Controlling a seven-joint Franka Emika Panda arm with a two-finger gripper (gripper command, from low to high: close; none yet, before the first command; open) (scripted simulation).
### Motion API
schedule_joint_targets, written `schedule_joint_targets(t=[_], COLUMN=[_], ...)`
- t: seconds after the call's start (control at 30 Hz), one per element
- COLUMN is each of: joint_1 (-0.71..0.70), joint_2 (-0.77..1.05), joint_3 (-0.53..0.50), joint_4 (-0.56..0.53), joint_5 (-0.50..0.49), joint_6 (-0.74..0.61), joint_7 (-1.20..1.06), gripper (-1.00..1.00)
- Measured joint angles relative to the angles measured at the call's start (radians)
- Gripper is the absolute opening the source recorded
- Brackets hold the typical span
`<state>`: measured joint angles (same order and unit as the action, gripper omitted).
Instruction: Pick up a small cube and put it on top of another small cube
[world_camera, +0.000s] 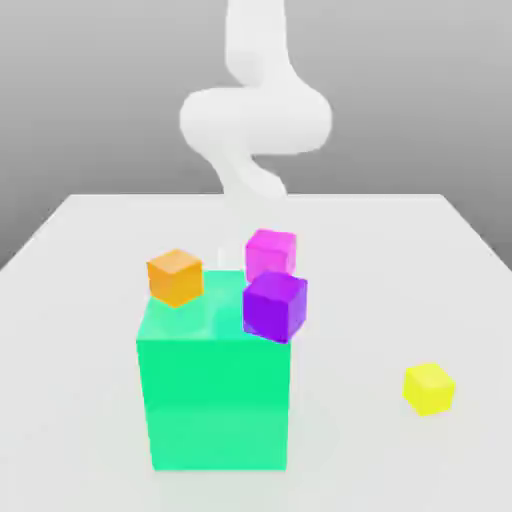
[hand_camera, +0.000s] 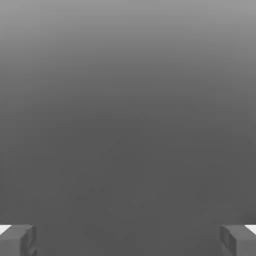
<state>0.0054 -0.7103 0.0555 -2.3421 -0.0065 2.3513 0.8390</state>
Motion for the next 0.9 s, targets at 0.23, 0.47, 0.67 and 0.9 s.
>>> schedule_joint_targets(t=[0.23, 0.47, 0.67, 0.9], joint_1=[0.023, 0.069, 0.160, 0.287], joint_2=[0.259, 0.513, 0.733, 0.954], joint_3=[0.160, 0.296, 0.369, 0.255], joint_4=[-0.121, -0.239, -0.340, -0.346], joint_5=[-0.031, -0.086, -0.134, -0.303], joint_6=[0.148, 0.292, 0.415, 0.564], joint_7=[0.122, 0.258, 0.375, 0.536], gripper=[0.00, 0.00, 0.00, 0.00])
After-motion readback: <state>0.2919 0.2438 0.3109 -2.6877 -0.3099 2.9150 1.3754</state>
